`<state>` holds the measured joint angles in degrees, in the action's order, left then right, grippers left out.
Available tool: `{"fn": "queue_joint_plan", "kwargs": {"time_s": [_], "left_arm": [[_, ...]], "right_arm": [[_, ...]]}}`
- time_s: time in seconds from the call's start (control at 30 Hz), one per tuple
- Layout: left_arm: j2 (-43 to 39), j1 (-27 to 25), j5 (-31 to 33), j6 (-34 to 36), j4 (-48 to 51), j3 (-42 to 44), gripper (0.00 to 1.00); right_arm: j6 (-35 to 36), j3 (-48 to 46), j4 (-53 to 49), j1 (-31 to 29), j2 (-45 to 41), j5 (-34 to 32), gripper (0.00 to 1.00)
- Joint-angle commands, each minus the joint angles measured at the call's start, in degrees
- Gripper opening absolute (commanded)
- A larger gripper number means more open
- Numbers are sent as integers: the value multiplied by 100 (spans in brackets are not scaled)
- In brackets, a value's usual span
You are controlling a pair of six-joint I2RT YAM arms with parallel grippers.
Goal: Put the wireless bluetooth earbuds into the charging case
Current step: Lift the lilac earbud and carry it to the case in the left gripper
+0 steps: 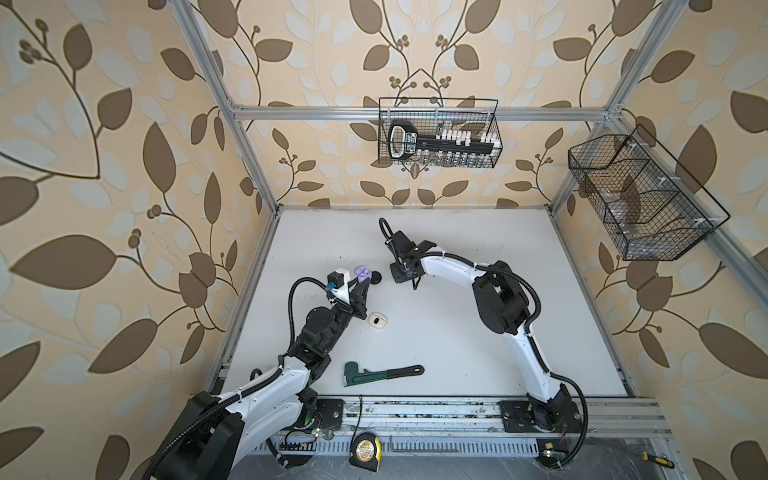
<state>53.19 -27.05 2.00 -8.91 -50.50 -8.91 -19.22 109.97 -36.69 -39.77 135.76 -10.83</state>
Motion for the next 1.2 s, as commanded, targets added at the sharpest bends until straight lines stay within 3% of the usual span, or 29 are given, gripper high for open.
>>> {"fn": "queue_joint_plan", "kwargs": {"time_s": [0.0, 0.5, 0.93, 1.17], "left_arm": [[-107, -29, 35, 100, -176, -23, 0], [-33, -27, -320, 170, -243, -83, 0], [464, -28, -1464, 433, -1276, 21, 0], [880, -26, -2264, 462, -1990, 18, 0]], "right_arm": [[0, 96, -208, -38, 129, -173, 19], [-162, -32, -107, -48, -717, -331, 15], [-959, -2222, 1203, -98, -3207, -125, 12], [-1429, -3397, 2013, -632, -4742, -577, 11]]}}
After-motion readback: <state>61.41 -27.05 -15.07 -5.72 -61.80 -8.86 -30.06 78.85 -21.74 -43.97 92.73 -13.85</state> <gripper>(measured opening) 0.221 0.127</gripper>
